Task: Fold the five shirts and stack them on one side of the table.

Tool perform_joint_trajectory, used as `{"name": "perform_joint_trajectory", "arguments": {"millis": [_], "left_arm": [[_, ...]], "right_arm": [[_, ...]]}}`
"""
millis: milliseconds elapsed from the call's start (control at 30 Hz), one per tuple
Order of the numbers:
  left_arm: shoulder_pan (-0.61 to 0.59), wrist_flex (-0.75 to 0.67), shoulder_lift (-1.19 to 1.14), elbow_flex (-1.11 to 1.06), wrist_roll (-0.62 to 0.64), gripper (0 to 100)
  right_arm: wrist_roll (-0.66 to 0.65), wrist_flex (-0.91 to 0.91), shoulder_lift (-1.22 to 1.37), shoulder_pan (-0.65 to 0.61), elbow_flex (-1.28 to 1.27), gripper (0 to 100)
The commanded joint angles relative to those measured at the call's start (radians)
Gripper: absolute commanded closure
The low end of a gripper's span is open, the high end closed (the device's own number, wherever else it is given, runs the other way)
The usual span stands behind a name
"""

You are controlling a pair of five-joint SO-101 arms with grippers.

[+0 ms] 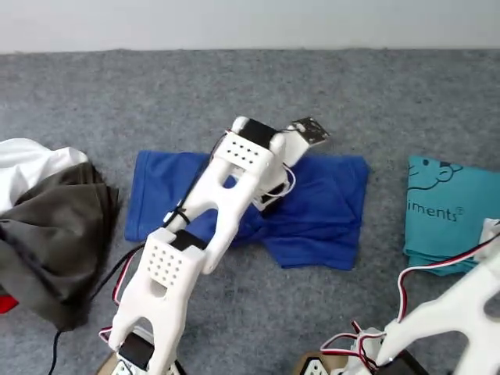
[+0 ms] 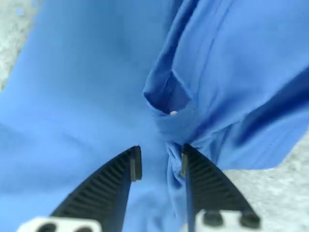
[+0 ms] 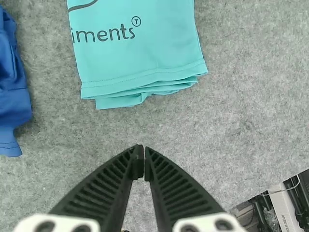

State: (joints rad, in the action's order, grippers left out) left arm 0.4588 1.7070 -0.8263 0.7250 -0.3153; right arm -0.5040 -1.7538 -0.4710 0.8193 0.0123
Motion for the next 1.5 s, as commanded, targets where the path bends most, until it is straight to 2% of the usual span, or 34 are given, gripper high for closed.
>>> {"name": "perform_joint_trajectory", "arguments": {"millis": [0, 233, 400, 633, 867, 1133, 1467], "left_arm": [[-0.011, 0.025, 0.003, 0.035, 0.0, 86], [0.002, 0.032, 0.005, 0.033, 0.011, 86], [0.074, 0.044, 0.005, 0.033, 0.089, 86], [0.172, 0.044, 0.003, 0.035, 0.094, 86], [0.109, 0.048, 0.021, 0.053, 0.094, 86], [0.087, 0.046, 0.167, 0.053, 0.087, 86], [0.044, 0.048, 0.074, 0.074, 0.095, 86]], "right_arm": [[-0.006, -0.036, -0.021, -0.012, 0.038, 98.7], [-0.002, -0.033, -0.027, -0.091, -0.084, 98.7], [0.0, -0.025, -0.022, -0.131, -0.103, 98.7], [0.0, -0.025, -0.021, -0.177, -0.103, 98.7], [-0.005, -0.028, -0.027, -0.171, -0.103, 98.7], [0.0, -0.033, -0.024, -0.173, -0.103, 98.7], [-0.003, -0.036, -0.03, -0.17, -0.104, 98.7]]}}
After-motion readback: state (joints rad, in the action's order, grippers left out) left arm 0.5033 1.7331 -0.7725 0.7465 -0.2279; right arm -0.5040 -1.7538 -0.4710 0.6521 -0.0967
